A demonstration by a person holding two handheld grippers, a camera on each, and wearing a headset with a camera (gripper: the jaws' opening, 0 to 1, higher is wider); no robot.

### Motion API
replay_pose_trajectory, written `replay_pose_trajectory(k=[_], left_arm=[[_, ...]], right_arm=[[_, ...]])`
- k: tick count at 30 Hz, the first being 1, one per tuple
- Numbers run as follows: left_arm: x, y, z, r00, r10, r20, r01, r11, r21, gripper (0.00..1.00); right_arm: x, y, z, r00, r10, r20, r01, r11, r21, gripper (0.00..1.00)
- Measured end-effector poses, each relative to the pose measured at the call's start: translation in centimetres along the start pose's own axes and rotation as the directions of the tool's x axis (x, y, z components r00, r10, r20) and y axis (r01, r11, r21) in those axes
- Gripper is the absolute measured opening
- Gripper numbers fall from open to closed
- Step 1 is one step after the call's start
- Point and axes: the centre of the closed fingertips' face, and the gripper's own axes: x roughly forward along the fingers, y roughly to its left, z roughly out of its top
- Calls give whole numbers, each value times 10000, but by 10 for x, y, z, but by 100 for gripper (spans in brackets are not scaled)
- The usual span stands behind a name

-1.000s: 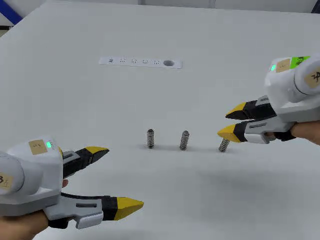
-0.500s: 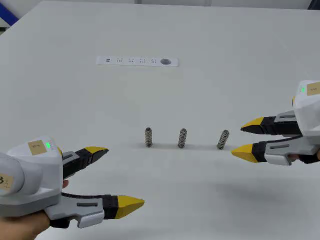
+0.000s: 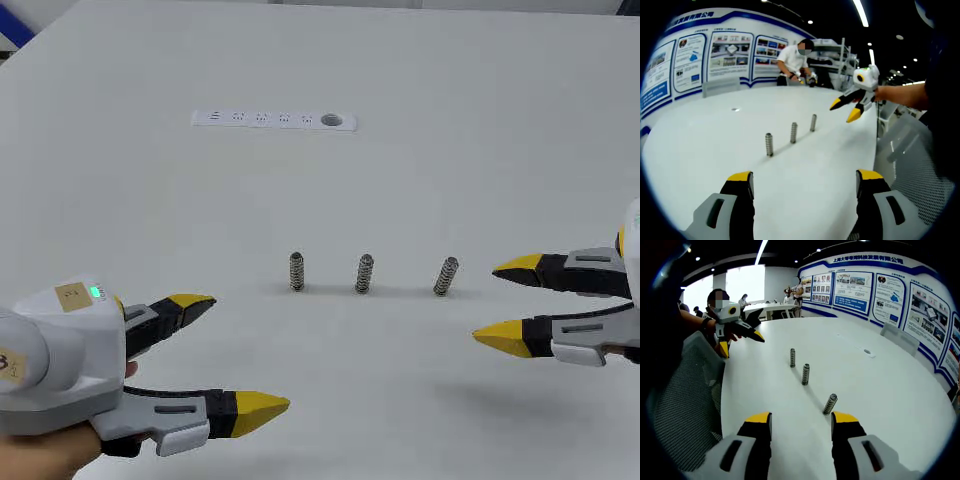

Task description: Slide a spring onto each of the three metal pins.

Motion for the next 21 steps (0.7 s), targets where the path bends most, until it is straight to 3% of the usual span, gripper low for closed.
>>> replay_pose_trajectory(k=[6,21], left_arm=[[1,-1,-1,10000,5,5,-5,10000,-65,86],[0,-1,-4,10000,63,-17,-64,9998,-165,86]], right_arm=[[1,3,-9,9999,33,129,-35,9998,201,53],[5,11,-8,9986,69,522,-98,9983,567,65]])
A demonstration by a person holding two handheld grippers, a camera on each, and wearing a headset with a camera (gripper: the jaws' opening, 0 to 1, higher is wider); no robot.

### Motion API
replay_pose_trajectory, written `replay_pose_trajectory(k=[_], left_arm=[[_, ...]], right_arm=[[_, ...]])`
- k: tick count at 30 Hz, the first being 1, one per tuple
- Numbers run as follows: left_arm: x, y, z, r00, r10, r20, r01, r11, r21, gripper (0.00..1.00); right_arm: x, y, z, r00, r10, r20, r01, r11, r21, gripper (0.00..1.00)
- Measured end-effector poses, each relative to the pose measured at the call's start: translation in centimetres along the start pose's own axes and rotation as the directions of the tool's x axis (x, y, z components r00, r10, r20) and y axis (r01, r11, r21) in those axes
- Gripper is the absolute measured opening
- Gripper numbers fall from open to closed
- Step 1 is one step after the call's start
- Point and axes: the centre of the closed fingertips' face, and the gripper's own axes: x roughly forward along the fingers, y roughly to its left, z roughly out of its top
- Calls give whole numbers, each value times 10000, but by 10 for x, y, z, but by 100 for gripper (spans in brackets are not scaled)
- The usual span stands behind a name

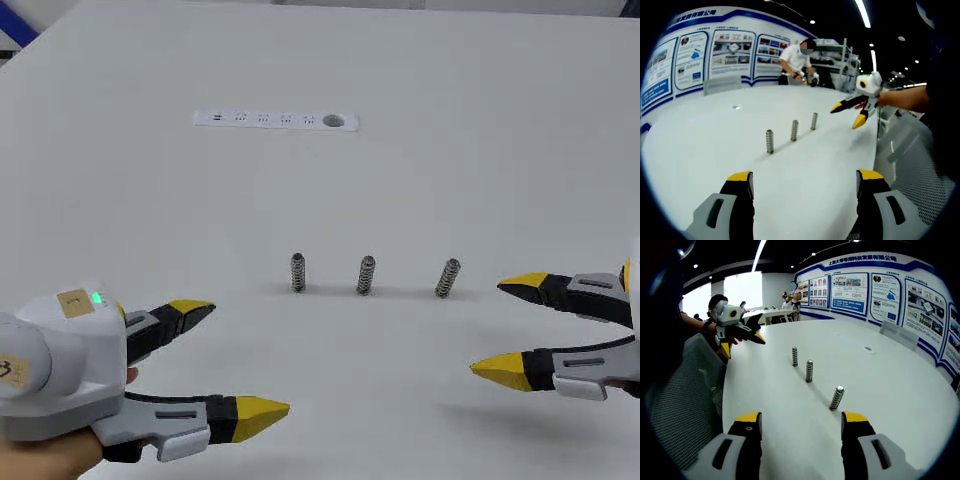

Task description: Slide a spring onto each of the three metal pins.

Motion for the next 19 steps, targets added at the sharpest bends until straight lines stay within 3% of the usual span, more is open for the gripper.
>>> replay_pose_trajectory(k=[19], left_arm=[[0,-2,-3,10000,-12,-53,11,9999,-116,86]], right_arm=[[3,0,3,9998,-142,109,140,9996,248,69]])
